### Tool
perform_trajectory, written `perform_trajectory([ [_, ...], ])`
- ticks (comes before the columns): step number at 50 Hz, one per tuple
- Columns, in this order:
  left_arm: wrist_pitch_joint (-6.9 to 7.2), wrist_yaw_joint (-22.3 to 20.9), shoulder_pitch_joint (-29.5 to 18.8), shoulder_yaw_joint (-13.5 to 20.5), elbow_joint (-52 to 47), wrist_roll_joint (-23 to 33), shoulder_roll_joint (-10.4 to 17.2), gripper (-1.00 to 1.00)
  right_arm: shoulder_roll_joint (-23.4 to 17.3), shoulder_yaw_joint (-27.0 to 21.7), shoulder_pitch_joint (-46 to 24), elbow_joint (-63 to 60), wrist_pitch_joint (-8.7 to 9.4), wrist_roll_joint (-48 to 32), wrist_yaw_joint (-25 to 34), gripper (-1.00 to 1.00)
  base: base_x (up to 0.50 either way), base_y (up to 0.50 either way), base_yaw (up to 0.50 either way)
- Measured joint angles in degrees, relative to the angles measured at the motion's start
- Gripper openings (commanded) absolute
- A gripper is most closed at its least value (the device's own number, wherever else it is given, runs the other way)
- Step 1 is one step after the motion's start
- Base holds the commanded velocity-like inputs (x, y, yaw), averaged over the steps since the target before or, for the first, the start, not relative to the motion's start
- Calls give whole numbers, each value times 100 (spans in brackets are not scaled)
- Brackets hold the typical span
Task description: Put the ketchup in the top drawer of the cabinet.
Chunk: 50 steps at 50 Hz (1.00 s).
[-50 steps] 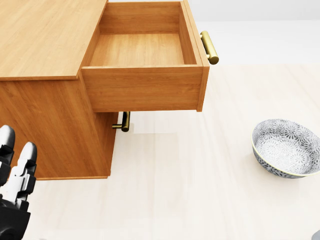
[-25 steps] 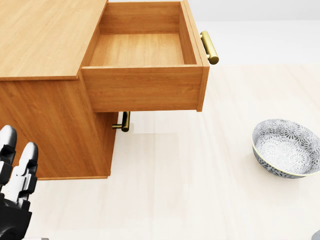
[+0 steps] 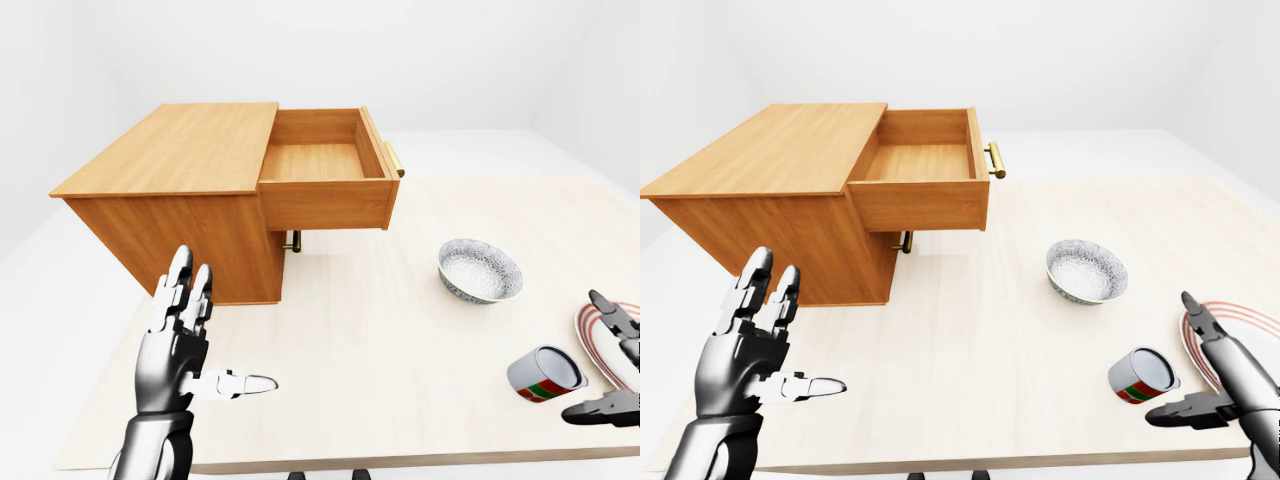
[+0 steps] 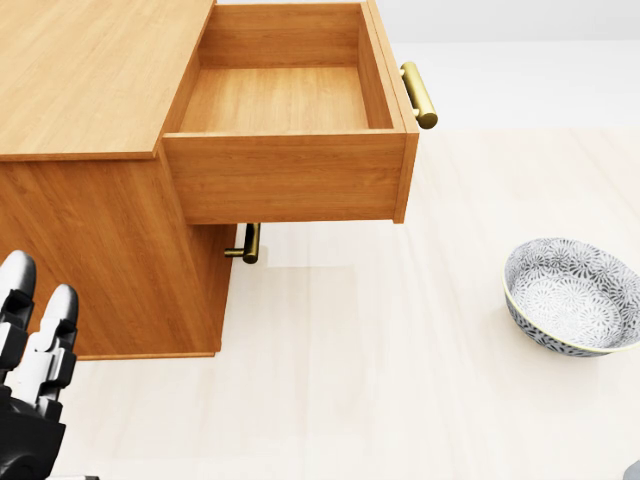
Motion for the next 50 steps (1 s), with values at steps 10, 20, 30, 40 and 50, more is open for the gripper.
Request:
perform_trajectory([
  [10, -10, 4, -8, -5, 24, 4, 3, 100, -102, 129, -36, 378, 0, 77, 0, 100, 0, 0, 0],
  [20, -47, 25, -23, -31, 74, 32, 12, 100, -178, 201, -51, 603, 0, 121, 0, 100, 0, 0, 0],
  [30, -75, 20, 13, -54, 55, 41, 12, 100, -218, 292, -76, 860, 0, 159, 0, 100, 0, 0, 0],
  [40, -79, 22, 35, -74, 34, 50, 12, 100, -259, 422, -111, 1128, 0, 241, 0, 100, 0, 0, 0],
  [50, -73, 28, 33, -76, 31, 54, 12, 100, -320, 535, -111, 1441, 0, 354, 0, 100, 0, 0, 0],
])
